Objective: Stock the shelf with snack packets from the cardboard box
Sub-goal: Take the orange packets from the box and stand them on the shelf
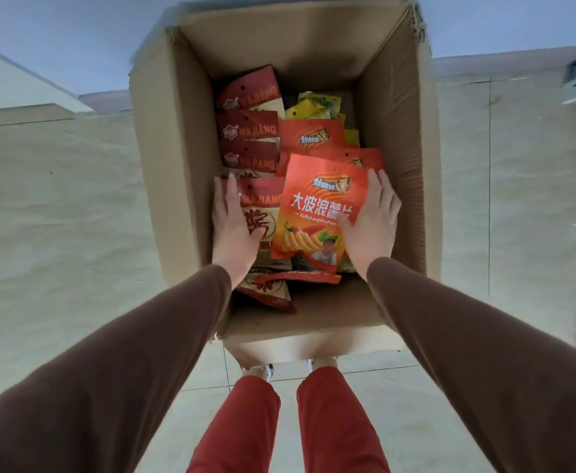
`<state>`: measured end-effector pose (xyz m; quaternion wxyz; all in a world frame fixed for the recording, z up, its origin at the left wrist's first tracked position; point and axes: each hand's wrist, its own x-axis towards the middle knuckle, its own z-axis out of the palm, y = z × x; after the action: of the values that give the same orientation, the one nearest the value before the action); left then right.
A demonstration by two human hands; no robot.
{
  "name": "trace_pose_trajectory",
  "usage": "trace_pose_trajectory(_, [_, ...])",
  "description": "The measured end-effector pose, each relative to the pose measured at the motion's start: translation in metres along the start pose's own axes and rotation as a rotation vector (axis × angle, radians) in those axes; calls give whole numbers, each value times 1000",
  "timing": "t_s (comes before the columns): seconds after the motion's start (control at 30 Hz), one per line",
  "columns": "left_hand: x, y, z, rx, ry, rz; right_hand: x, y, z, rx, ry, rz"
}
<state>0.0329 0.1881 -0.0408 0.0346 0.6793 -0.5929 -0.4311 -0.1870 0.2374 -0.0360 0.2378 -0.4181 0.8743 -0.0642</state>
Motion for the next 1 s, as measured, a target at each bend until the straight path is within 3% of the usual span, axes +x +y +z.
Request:
trace_pose_trajectory(0.1, [-4, -12, 15, -8, -115, -107, -19, 11, 15, 149, -21, 200])
trace_pose_trajectory(0.23, [8, -10, 17, 67, -243, -52, -28, 17, 30, 552, -246, 490])
trace_pose_trajectory(0.33, [25, -5, 17, 49, -308, -61, -21, 14, 37, 617, -394, 576])
trace_pose_trajectory(0.47, [46, -4, 19, -157, -453, -163, -8, 17, 40, 629, -429, 608])
trace_pose_trajectory(0.57, [49, 4, 21, -91, -498, -69, -14, 25, 31, 713, -308, 622])
trace_pose_trajectory(0.73, [55, 33, 32, 158, -330, 175, -62, 46, 7, 789, 25, 659])
trace_pose_trajectory(1.0, [69, 82, 65, 368, -307, 341, -83, 55, -26, 772, 166, 646])
